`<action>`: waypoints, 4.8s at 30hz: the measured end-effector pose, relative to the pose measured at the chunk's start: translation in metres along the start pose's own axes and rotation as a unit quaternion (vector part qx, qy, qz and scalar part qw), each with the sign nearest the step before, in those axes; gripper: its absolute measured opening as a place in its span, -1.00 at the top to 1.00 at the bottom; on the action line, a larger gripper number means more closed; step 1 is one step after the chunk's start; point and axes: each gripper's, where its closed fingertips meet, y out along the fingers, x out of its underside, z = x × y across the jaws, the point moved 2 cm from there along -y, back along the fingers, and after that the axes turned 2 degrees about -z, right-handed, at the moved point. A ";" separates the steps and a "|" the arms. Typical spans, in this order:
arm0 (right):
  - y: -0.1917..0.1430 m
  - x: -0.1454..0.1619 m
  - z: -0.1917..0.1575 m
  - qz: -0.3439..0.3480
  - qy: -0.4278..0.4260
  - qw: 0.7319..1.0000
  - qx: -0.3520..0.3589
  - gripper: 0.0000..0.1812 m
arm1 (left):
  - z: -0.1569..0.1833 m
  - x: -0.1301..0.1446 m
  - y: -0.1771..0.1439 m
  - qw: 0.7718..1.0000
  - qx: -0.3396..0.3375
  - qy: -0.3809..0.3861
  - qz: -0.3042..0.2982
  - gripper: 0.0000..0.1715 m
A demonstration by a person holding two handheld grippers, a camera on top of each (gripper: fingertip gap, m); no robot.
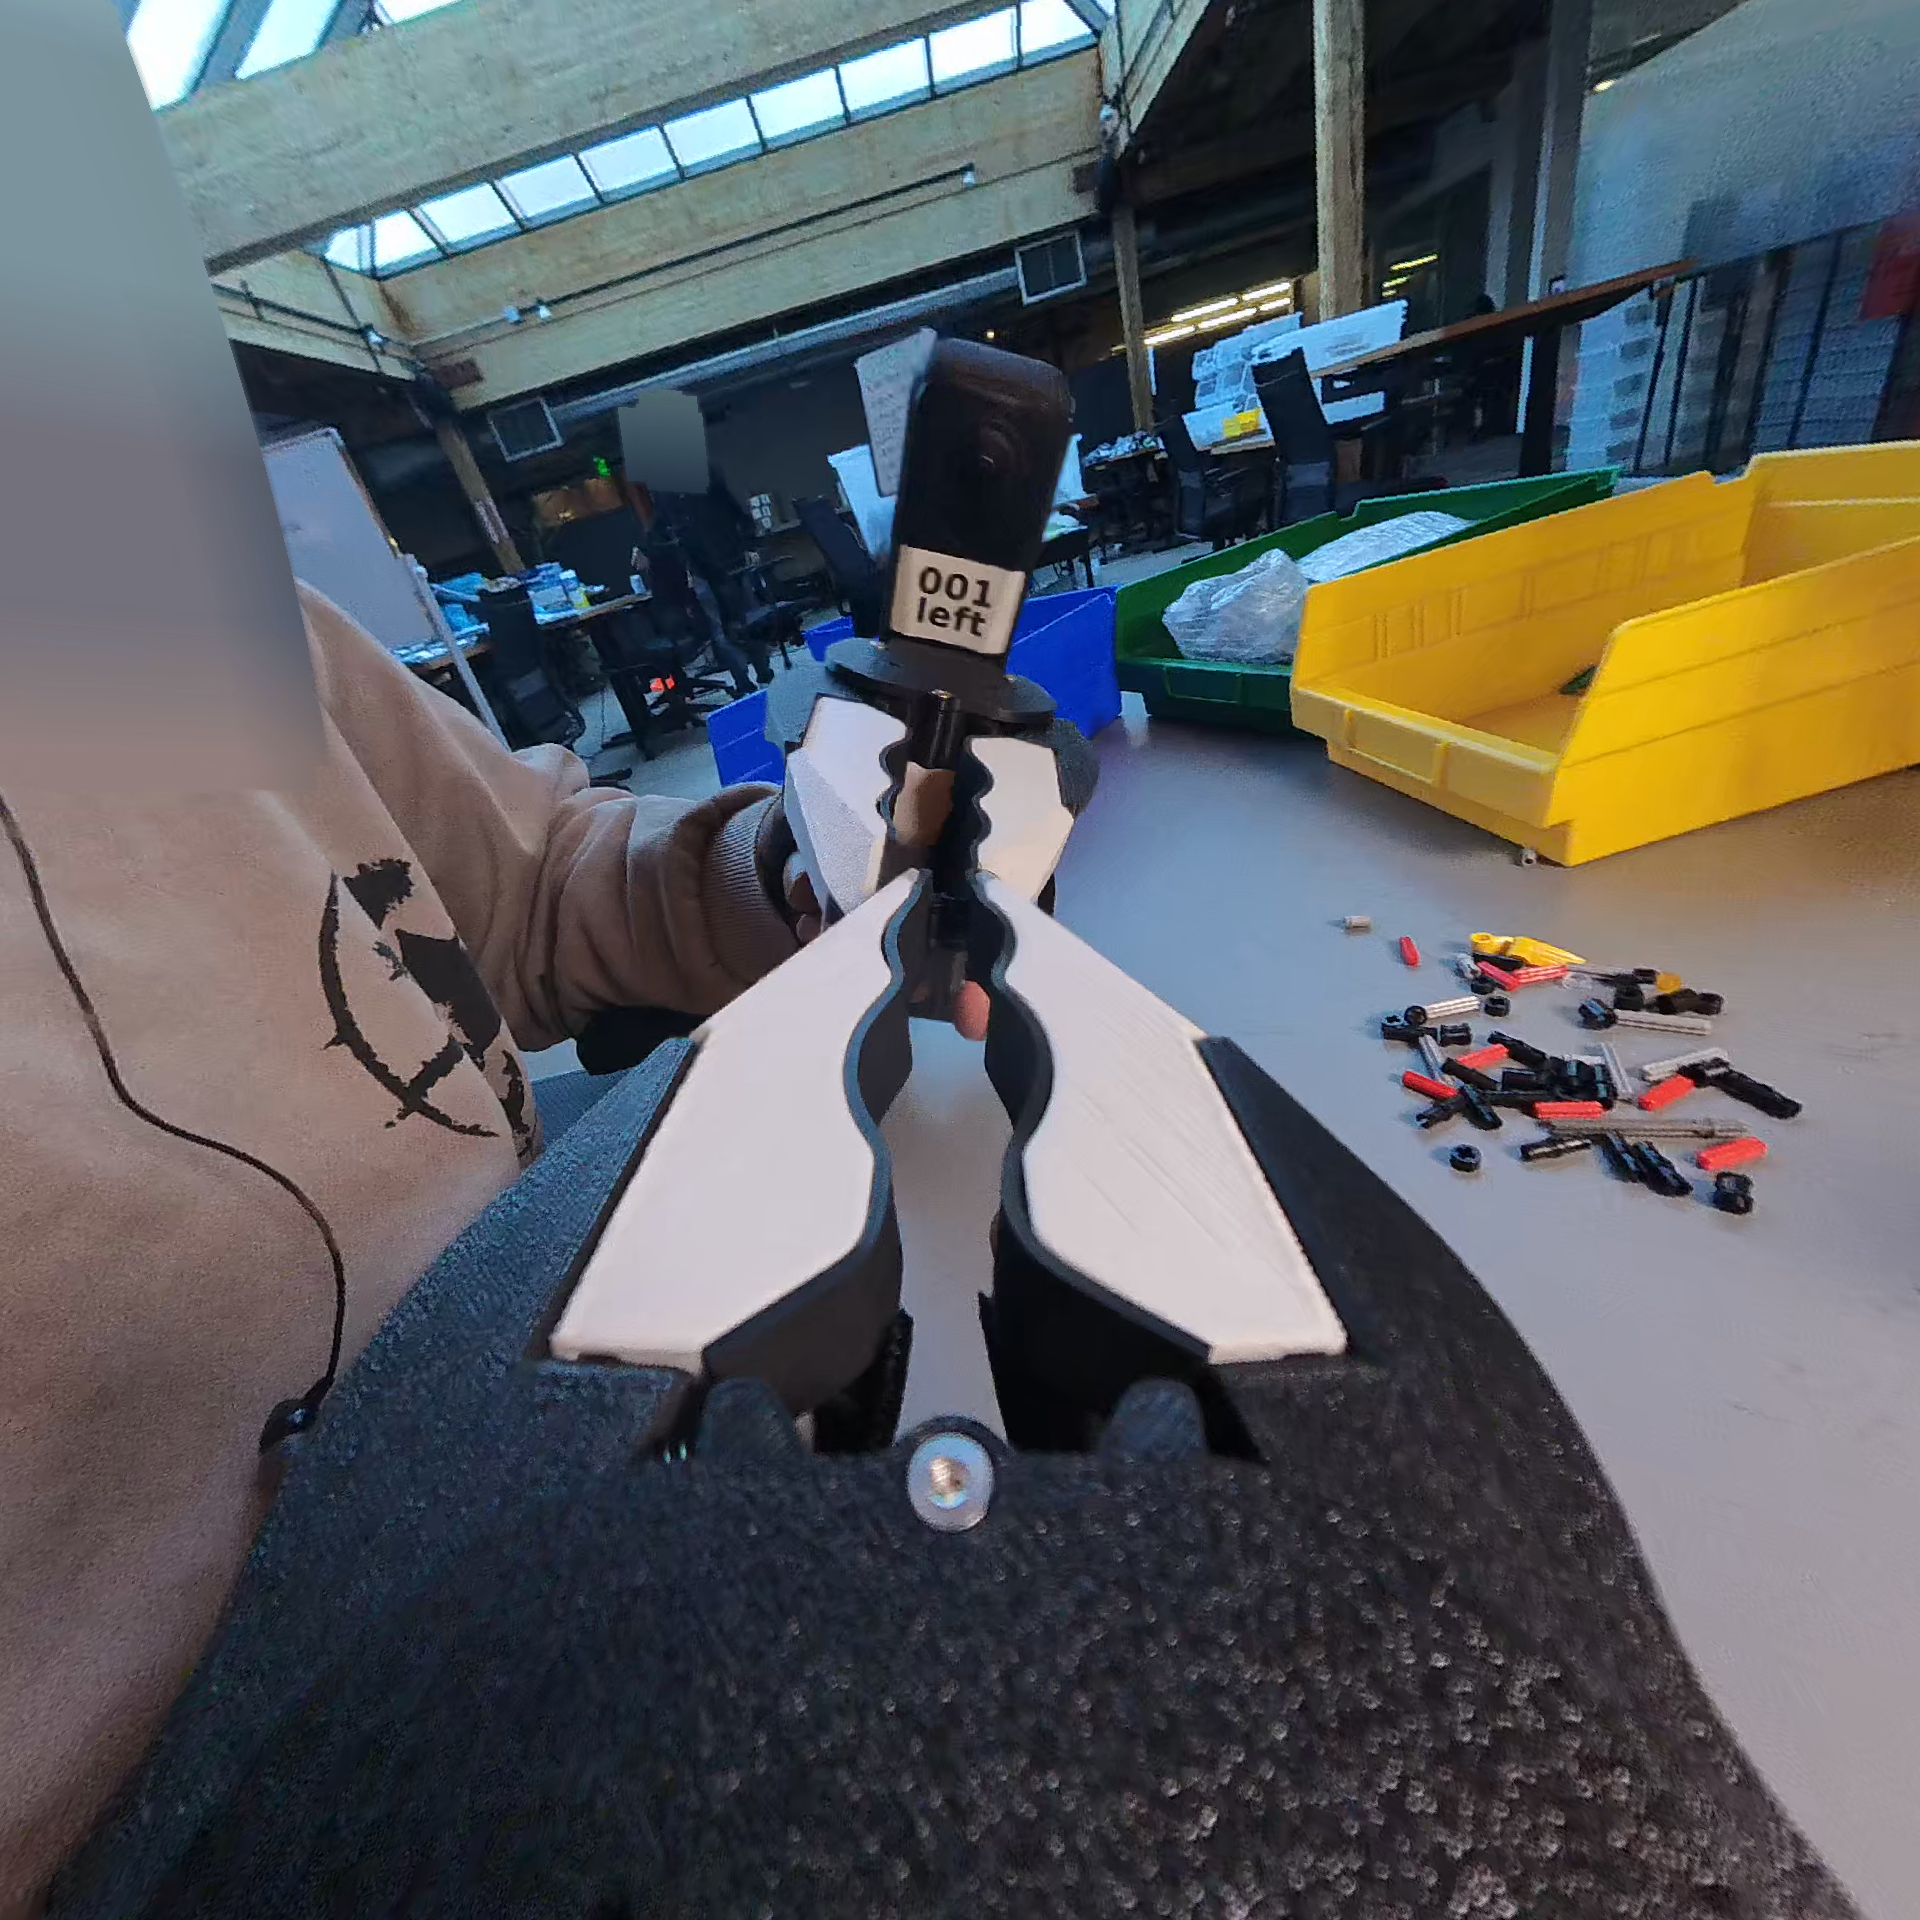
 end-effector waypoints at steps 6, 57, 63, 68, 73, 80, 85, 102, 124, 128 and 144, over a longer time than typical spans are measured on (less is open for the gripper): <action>-0.001 0.002 -0.005 -0.029 -0.025 0.999 -0.008 0.99 | 0.002 0.006 0.001 0.996 0.049 -0.070 -0.008 0.83; -0.008 0.030 0.000 -0.192 -0.172 0.965 0.044 0.94 | -0.012 0.018 -0.001 0.981 -0.086 0.155 -0.081 0.89; -0.010 0.023 -0.004 -0.176 -0.173 0.968 0.038 0.94 | -0.004 0.015 -0.001 0.977 -0.085 0.186 -0.067 0.95; -0.010 0.019 -0.006 -0.131 -0.140 0.981 0.018 0.93 | -0.001 0.009 -0.001 0.980 -0.073 0.180 -0.037 0.95; -0.010 0.020 -0.007 -0.133 -0.141 0.981 0.008 0.94 | 0.000 0.011 0.000 0.981 -0.069 0.180 -0.031 0.95; -0.010 0.030 -0.005 -0.170 -0.145 0.975 0.008 0.94 | -0.003 0.020 0.002 0.984 -0.058 0.158 -0.058 0.93; -0.009 0.038 -0.004 -0.198 -0.153 0.968 0.010 0.94 | -0.008 0.027 0.002 0.983 -0.065 0.149 -0.083 0.95; -0.008 -0.006 -0.008 -0.024 -0.043 0.998 -0.035 0.96 | 0.006 -0.009 -0.011 0.996 -0.021 0.088 0.021 0.97; -0.014 -0.020 -0.005 0.048 0.014 0.998 -0.032 0.98 | 0.003 -0.012 -0.007 0.996 0.039 -0.005 0.085 0.96; -0.014 -0.020 -0.003 0.052 0.022 0.998 -0.031 0.98 | 0.001 -0.011 -0.007 0.995 0.038 -0.012 0.088 0.97; -0.011 0.025 0.003 -0.139 -0.132 0.981 0.024 0.93 | -0.015 0.020 -0.003 0.999 -0.025 0.030 -0.036 0.95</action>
